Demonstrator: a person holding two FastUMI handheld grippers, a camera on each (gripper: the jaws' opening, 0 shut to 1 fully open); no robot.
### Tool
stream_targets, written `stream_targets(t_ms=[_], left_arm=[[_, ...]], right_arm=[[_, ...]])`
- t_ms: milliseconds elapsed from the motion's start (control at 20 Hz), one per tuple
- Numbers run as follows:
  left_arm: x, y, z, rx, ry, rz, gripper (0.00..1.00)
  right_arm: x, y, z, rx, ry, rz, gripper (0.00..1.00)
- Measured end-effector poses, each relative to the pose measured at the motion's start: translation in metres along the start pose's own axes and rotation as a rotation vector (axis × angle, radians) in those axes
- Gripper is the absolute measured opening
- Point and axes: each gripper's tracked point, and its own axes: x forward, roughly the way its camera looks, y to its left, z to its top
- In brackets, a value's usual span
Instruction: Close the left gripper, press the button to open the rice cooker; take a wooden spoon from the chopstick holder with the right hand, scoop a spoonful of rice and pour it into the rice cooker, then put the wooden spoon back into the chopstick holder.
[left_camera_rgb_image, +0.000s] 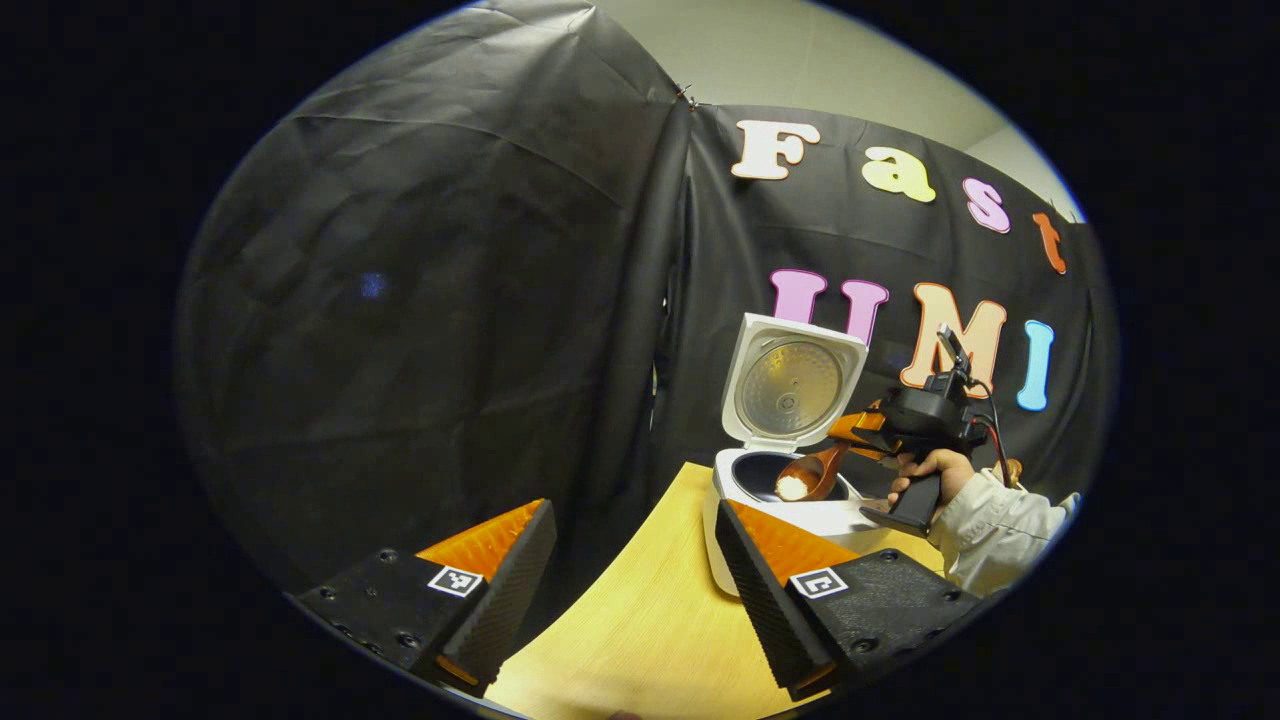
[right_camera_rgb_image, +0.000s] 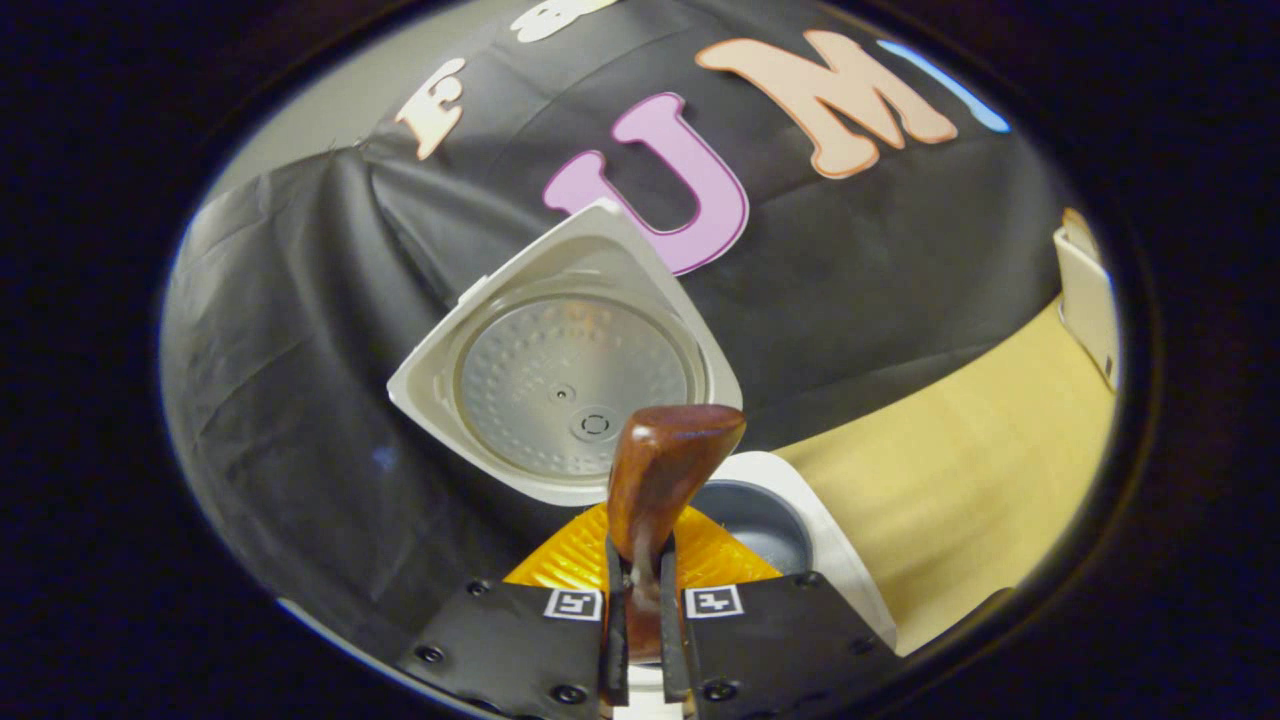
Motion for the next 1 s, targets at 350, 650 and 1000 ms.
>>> stream_targets(t_ms=[350,650,1000], left_arm=[[0.000,0.002,0.001,-0.018,0.003,-0.002,0.95],[0.000,0.003,-0.001,-0.038,-0.001,0.001,0.95],[-0.003,-0.006,0.002,-0.026,-0.013,-0.016,0.95]], right_arm=[[-0.003,0.017,0.002,-0.363,-0.070,-0.015,0.16],[-0.006,0.034,0.005,-0.649,-0.140,-0.016,0.14],[-0.016,0.043,0.000,-0.863,-0.202,-0.046,0.17]])
